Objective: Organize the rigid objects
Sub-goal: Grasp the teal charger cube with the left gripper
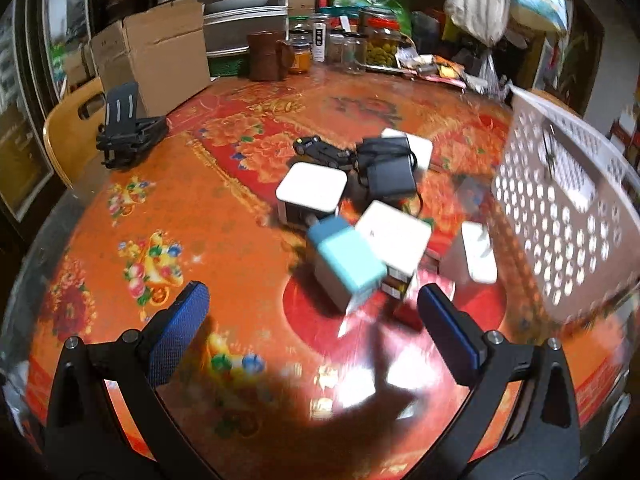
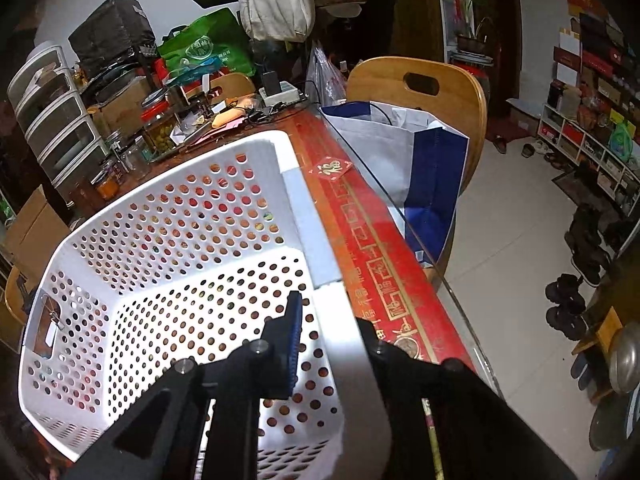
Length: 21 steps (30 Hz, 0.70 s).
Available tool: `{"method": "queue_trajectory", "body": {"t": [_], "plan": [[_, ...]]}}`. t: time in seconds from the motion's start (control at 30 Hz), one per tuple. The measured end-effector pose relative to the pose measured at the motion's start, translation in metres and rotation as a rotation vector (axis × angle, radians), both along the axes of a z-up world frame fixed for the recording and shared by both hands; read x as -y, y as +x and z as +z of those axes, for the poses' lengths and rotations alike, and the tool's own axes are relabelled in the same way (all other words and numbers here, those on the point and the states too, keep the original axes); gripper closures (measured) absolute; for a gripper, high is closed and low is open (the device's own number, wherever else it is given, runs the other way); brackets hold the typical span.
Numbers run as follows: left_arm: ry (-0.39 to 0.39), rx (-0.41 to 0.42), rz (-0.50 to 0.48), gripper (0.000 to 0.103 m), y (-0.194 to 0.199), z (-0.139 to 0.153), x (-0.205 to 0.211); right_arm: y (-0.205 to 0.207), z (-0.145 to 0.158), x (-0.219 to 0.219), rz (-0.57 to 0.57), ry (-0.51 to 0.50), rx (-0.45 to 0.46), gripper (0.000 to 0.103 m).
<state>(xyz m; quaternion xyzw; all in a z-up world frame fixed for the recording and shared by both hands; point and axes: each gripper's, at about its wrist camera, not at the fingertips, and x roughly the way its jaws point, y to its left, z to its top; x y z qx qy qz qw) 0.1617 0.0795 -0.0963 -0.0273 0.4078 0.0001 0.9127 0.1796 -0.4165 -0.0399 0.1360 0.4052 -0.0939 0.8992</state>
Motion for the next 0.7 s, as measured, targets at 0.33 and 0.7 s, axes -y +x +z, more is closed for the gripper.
{"method": "queue_trajectory", "body": {"t": [0.33, 0.7], "plan": [[-0.022, -0.049, 0.011, 0.036, 0.031, -0.011, 0.007, -0.002, 0.001, 0.001, 0.002, 0.012, -0.006, 0.089], [-0.012, -0.055, 0.059, 0.075, 0.033, -0.014, -0.002, -0.001, 0.001, 0.002, 0.006, 0.022, -0.005, 0.089]]}}
